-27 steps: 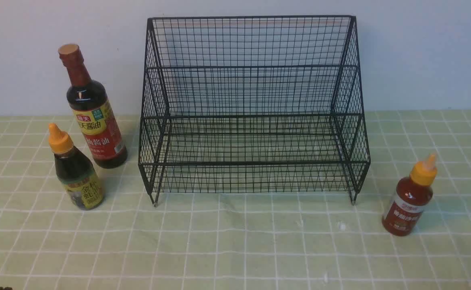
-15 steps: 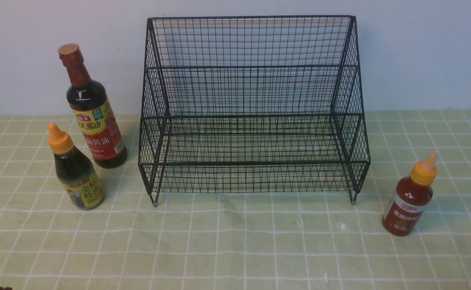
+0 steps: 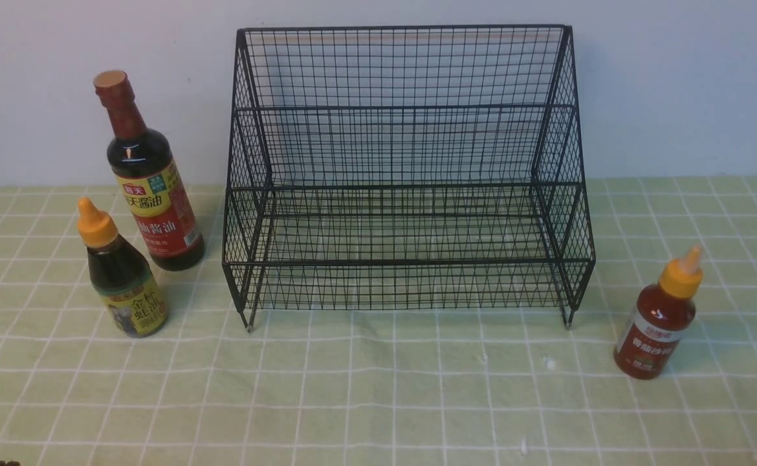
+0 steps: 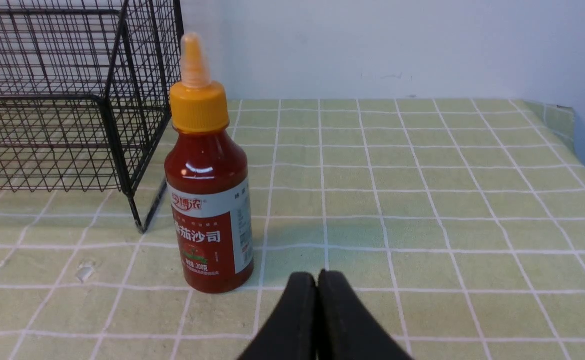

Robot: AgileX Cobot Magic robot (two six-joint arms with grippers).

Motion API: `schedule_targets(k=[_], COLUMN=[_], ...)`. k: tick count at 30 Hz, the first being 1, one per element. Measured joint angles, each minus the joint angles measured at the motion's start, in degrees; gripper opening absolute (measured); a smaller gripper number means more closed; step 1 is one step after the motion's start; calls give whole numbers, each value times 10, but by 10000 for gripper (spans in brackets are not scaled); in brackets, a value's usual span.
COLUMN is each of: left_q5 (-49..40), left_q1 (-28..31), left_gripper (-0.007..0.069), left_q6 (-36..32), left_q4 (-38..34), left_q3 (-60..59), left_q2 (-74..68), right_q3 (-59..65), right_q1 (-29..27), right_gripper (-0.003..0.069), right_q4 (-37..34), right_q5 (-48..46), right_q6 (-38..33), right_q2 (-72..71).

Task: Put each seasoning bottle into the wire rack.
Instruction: Use the right arm to grab the condiment bottle closest to it

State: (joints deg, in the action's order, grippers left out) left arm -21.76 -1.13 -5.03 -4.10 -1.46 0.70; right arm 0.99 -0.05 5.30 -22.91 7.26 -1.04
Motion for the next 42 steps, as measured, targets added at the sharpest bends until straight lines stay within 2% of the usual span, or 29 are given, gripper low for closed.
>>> schedule_targets(k=[4,8,11,12,15,19,25,29,32,38,42], left_q5=[0,0,0,0,0,0,0,0,0,0,0], left_q1=[0,0,0,0,0,0,0,0,0,0,0], left_gripper=[-6,-6,-6,-6,-6,-6,-6,-6,-6,-6,-6], left_q6=[0,0,0,0,0,0,0,0,0,0,0], left_q4=[0,0,0,0,0,0,0,0,0,0,0], left_q3=[0,0,0,0,0,0,0,0,0,0,0], left_q2=[0,0,0,0,0,0,0,0,0,0,0], right_q3=[1,6,6,6,6,6,-3,-90,-203,-445,-591], right_q1=[0,0,0,0,0,0,5,22,29,29,29], right_gripper=[-15,-15,-15,-15,-15,-15,-15,-15,-15,-15,-3], right_q4=[-7,-73,-200,-216,-335,-372,-378,-310,-246,-165,-122], right_q5=[6,56,136,149,206,225,259,180,68,-200,-341], right_q6=[2,26,89,97,149,147,141,117,87,-6,-60], right_q2=[0,0,0,0,0,0,0,11,74,296,459])
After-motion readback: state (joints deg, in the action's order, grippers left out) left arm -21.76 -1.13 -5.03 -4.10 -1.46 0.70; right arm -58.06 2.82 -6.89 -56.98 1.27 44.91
